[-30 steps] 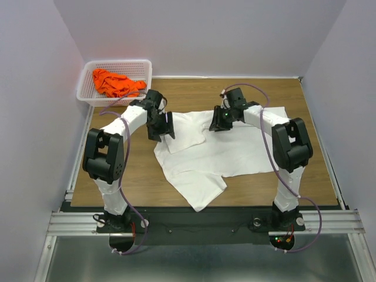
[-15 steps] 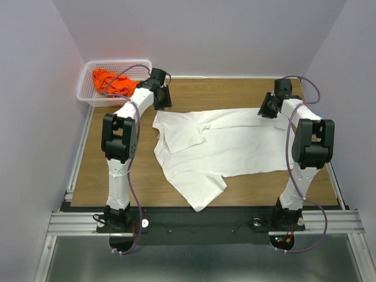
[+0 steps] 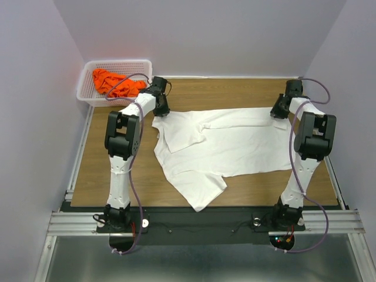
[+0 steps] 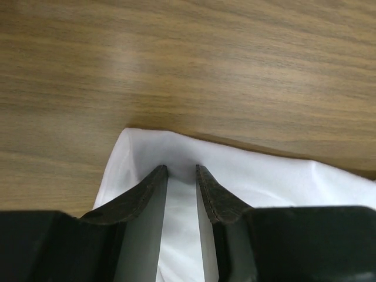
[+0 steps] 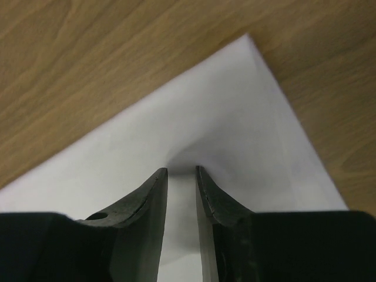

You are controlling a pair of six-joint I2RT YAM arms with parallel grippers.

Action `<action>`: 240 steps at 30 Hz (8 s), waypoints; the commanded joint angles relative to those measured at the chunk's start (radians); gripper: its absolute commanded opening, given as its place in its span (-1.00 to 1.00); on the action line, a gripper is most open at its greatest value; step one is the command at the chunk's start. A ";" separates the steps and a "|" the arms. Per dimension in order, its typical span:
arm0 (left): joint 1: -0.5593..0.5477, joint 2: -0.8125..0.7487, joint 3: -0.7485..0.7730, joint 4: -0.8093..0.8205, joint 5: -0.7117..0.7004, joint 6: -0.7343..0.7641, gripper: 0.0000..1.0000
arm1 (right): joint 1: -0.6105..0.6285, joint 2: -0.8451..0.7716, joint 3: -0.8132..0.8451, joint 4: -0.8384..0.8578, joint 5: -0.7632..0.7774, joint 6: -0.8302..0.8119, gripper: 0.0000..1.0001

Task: Fold and stack the t-shirts
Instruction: Fold the tshirt

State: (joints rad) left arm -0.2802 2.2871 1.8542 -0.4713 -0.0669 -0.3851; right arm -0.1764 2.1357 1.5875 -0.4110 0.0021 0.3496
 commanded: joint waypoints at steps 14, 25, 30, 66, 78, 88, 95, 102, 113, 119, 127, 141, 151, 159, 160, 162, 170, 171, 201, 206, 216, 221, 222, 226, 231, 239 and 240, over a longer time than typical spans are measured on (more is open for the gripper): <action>0.075 -0.026 -0.029 0.025 0.010 -0.041 -0.13 | -0.121 0.061 0.120 0.029 0.004 -0.026 -0.33; -0.005 -0.253 -0.124 0.036 -0.023 0.011 0.51 | -0.121 -0.175 -0.046 0.028 0.035 0.038 -0.18; -0.050 -0.343 -0.217 0.043 -0.028 0.037 0.51 | -0.129 -0.206 -0.116 0.029 0.027 0.080 -0.16; -0.083 -0.235 -0.325 0.105 0.004 0.045 0.51 | -0.337 -0.303 -0.526 0.270 -0.137 0.322 -0.04; -0.083 -0.229 -0.305 0.097 0.003 0.054 0.51 | -0.358 -0.379 -0.468 0.267 -0.241 0.252 -0.04; -0.083 -0.229 -0.316 0.100 0.006 0.048 0.51 | -0.291 -0.301 -0.420 0.333 -0.392 0.279 -0.15; -0.083 -0.232 -0.322 0.102 0.006 0.045 0.51 | -0.287 -0.260 -0.438 0.347 -0.381 0.284 -0.15; -0.083 -0.232 -0.329 0.105 0.010 0.045 0.51 | -0.287 -0.267 -0.469 0.347 -0.318 0.276 -0.14; -0.083 -0.229 -0.329 0.103 0.012 0.045 0.51 | -0.284 -0.261 -0.457 0.350 -0.318 0.252 -0.13; -0.083 -0.227 -0.328 0.103 0.012 0.045 0.51 | -0.270 -0.255 -0.440 0.353 -0.353 0.249 -0.18; -0.083 -0.218 -0.326 0.100 0.012 0.043 0.51 | -0.267 -0.286 -0.440 0.350 -0.314 0.244 -0.43; -0.074 -0.202 -0.326 0.072 0.010 0.048 0.51 | -0.270 -0.273 -0.373 0.298 -0.143 0.103 -0.99; -0.070 -0.192 -0.323 0.056 0.016 0.048 0.51 | -0.270 -0.237 -0.343 0.244 -0.108 0.038 -0.93; -0.070 -0.221 -0.329 0.051 0.016 0.051 0.51 | -0.268 -0.221 -0.331 0.169 -0.097 0.049 -0.78; -0.068 -0.224 -0.328 0.049 0.016 0.051 0.51 | -0.268 -0.229 -0.327 0.152 -0.079 0.051 -0.73; -0.070 -0.242 -0.325 0.049 0.010 0.049 0.51 | -0.267 -0.246 -0.319 0.133 -0.047 0.055 -0.66; -0.083 -0.365 -0.297 0.053 -0.065 0.077 0.53 | -0.154 -0.396 -0.297 0.098 0.045 -0.001 -0.33; -0.099 -0.376 -0.297 0.040 -0.074 0.083 0.53 | -0.112 -0.404 -0.299 0.081 0.044 -0.003 -0.31; -0.188 0.053 0.077 -0.122 -0.183 0.147 0.49 | 0.284 -0.211 -0.357 0.044 0.030 0.115 -0.17; -0.131 0.190 0.369 -0.165 -0.192 0.166 0.49 | 0.284 -0.109 -0.206 0.044 0.053 0.120 -0.15; -0.112 -0.067 0.255 -0.014 -0.120 0.146 0.60 | 0.282 -0.186 -0.110 0.043 0.130 0.063 0.32; -0.132 -0.294 0.061 -0.004 -0.154 0.112 0.61 | 0.255 -0.302 -0.191 0.043 0.148 0.084 0.50; -0.134 -0.375 0.022 -0.001 -0.158 0.094 0.61 | 0.249 -0.319 -0.207 0.041 0.153 0.089 0.55; -0.139 -0.573 -0.211 0.030 -0.181 0.051 0.62 | 0.219 -0.388 -0.247 0.043 0.182 0.095 0.68; -0.139 -0.785 -0.516 0.028 -0.205 -0.001 0.62 | 0.207 -0.462 -0.293 0.041 0.223 0.095 0.78; -0.140 -0.916 -0.837 0.083 -0.152 -0.104 0.57 | 0.144 -0.690 -0.469 -0.005 0.276 0.101 1.00; -0.142 -0.910 -0.849 0.085 -0.140 -0.126 0.57 | 0.129 -0.712 -0.503 -0.021 0.276 0.088 1.00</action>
State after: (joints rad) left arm -0.4179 1.4113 1.0458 -0.4168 -0.2279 -0.4423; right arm 0.0051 1.5356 1.1385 -0.4072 0.2276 0.4488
